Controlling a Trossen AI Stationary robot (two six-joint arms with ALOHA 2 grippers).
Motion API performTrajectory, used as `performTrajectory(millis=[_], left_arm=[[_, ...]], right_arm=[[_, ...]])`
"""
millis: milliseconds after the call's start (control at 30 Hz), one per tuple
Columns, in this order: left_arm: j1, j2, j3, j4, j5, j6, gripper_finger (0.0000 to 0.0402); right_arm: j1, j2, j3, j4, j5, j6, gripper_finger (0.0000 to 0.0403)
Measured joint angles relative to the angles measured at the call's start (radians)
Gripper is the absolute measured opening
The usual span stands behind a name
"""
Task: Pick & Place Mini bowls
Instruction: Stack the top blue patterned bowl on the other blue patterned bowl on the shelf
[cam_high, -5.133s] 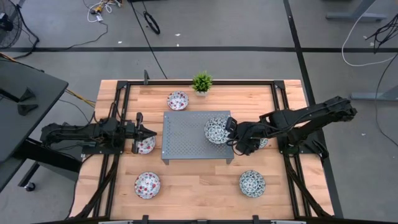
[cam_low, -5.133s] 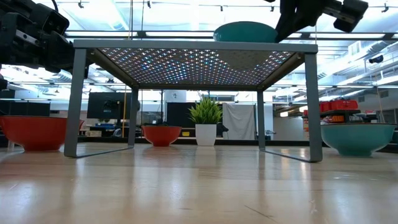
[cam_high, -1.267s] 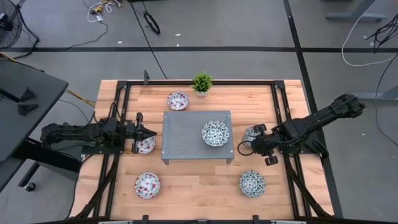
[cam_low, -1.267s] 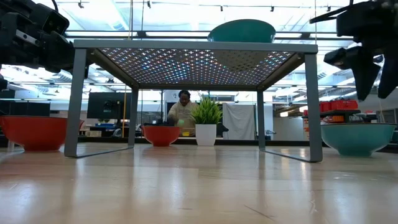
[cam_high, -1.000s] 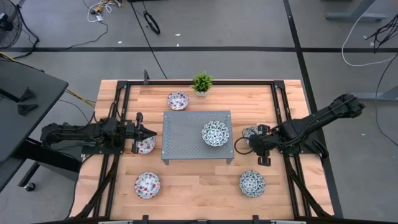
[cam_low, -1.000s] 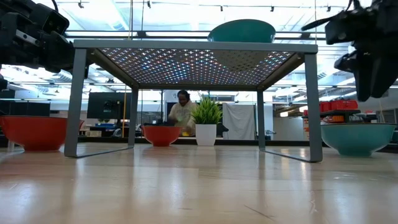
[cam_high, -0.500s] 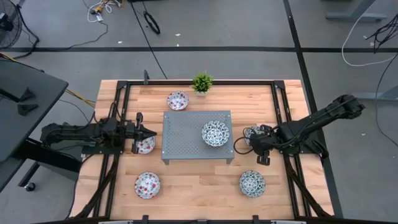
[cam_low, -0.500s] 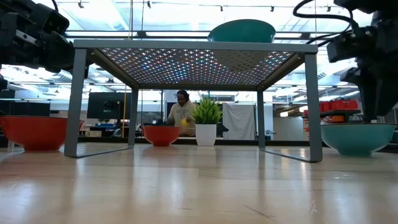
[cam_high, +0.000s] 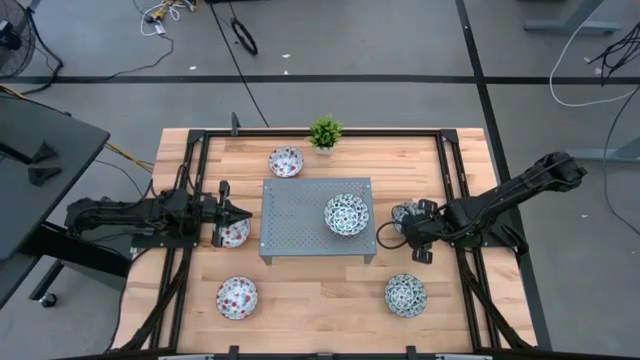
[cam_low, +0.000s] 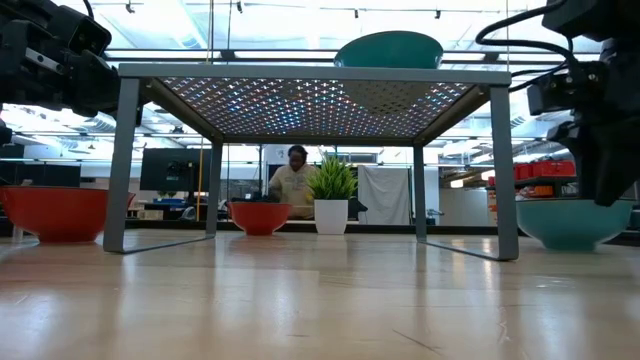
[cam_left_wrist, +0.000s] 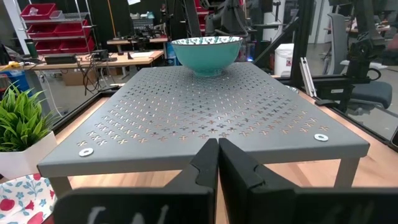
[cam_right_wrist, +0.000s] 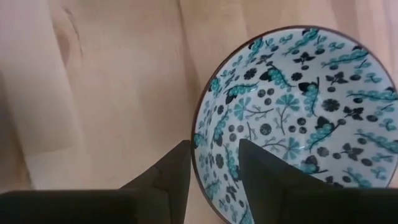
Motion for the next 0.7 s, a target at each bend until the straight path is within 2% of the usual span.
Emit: performTrajectory(millis=[300,700], left_arm=[[0.0,0.0,0.0,0.0,0.0,0.0,0.0018],[0.0,0.0,0.0,0.0,0.0,0.0,0.0018]], right_arm=[[0.0,0.0,0.0,0.0,0.002,-0.002,0.0126],[0.0,0.0,0.0,0.0,-0.008,-0.028,0.0034]])
